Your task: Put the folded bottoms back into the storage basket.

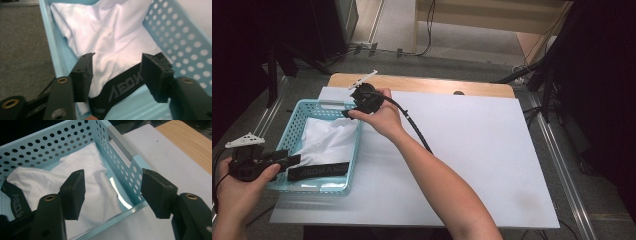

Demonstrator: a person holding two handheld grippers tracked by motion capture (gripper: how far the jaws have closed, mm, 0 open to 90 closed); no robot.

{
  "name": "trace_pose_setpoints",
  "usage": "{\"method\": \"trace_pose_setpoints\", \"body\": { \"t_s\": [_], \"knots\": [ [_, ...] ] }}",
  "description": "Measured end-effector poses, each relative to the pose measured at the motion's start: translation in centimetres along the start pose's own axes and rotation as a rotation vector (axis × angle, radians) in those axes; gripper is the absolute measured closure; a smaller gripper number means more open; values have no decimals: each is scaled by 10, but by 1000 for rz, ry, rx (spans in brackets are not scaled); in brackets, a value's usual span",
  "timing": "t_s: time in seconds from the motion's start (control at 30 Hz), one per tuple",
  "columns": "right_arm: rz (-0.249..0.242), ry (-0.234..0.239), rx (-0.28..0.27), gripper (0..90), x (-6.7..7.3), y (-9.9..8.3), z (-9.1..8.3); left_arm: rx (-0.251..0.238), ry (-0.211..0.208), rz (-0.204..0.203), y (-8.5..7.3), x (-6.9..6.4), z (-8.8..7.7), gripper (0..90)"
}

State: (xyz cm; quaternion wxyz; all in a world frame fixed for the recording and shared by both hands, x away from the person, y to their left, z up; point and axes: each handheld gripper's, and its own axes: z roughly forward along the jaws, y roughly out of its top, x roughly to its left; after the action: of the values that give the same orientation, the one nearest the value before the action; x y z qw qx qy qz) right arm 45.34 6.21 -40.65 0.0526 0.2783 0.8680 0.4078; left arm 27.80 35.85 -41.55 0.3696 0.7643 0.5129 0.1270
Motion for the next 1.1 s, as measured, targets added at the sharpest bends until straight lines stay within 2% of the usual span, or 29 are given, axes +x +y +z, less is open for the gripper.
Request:
{"method": "trace_pose_setpoints", "body": {
  "t_s": [0.1,0.17,0.3,0.5,0.67,0.73,0.77,0.83,0.93,1.1],
  "knots": [
    [0,-24,-4,244,3,-2,-8,-31,-20,2,3,-4,-2,374],
    [-5,-54,-11,221,4,-5,-14,-50,-48,4,5,-6,-3,374],
    [-7,-51,-31,159,2,-16,-26,-78,-68,-1,7,-10,-3,358],
    [36,-56,-94,116,-6,-36,-54,-95,-94,1,11,-18,2,320],
    [57,-50,-118,0,-13,-57,-78,-103,-125,18,16,-29,8,278],
    [56,-59,-131,0,-15,-66,-87,-103,-139,24,19,-34,12,266],
    [60,-66,-137,0,-16,-70,-92,-99,-147,29,20,-37,14,240],
    [71,-53,-144,0,-18,-79,-101,-91,-153,37,22,-43,18,131],
    [69,-63,-137,0,-19,-93,-111,-92,-161,48,25,-51,22,79],
    [88,-73,-164,0,-20,-116,-129,-73,-152,52,27,-57,31,62]
  ]
}}
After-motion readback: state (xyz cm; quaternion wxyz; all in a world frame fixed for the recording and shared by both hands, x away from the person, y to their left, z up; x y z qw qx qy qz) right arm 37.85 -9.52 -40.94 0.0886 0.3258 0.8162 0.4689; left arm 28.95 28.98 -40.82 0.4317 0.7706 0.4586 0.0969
